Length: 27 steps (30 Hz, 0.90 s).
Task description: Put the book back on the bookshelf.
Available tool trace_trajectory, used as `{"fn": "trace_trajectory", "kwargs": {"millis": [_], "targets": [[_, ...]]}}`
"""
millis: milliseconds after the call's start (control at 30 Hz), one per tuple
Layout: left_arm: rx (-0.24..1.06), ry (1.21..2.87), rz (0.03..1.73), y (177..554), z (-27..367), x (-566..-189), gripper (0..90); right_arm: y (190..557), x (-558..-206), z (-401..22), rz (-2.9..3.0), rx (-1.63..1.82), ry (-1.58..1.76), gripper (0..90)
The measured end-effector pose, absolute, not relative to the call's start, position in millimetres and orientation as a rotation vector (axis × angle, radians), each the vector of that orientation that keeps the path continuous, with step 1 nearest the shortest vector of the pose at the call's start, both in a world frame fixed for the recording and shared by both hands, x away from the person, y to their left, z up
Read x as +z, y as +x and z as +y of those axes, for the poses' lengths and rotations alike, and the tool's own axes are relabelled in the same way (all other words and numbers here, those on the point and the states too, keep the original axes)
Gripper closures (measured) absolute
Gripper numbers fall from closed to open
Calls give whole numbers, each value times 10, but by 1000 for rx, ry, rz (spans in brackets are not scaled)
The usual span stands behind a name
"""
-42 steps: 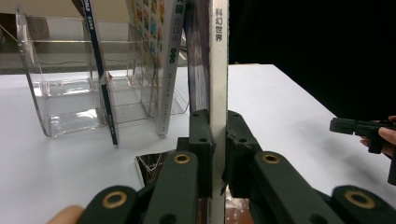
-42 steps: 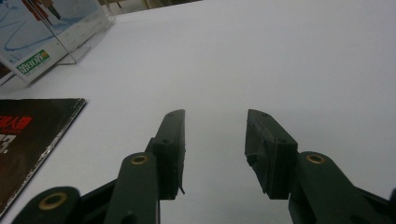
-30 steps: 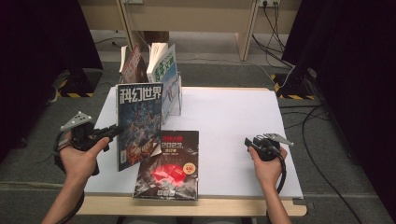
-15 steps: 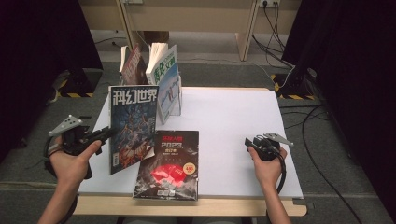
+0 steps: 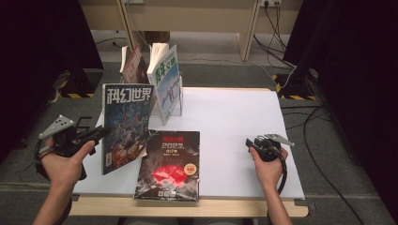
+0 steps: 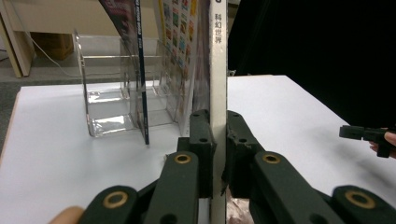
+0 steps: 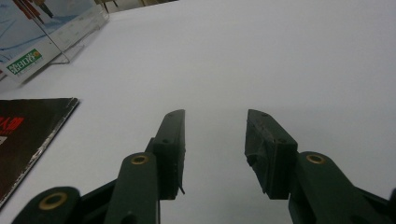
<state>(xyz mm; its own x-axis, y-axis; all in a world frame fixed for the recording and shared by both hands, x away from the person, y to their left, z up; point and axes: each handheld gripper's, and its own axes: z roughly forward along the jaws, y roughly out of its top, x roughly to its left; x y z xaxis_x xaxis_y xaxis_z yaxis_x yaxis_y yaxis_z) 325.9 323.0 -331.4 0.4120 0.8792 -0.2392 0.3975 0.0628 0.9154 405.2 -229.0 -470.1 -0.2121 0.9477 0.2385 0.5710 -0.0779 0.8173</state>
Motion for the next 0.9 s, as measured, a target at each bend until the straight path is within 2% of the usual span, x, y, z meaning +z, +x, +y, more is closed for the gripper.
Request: {"fn": "trace_trajectory", "kwargs": {"millis": [467,900], "targets": [[564,1485,1197,3255,3346,-3313,832,4059,-4713,-2289,1788,1209,1639,585],[555,1475,1166,3354,3232,-3208,832,4054,-4716,-2302,1782,1209,1649,585]]}}
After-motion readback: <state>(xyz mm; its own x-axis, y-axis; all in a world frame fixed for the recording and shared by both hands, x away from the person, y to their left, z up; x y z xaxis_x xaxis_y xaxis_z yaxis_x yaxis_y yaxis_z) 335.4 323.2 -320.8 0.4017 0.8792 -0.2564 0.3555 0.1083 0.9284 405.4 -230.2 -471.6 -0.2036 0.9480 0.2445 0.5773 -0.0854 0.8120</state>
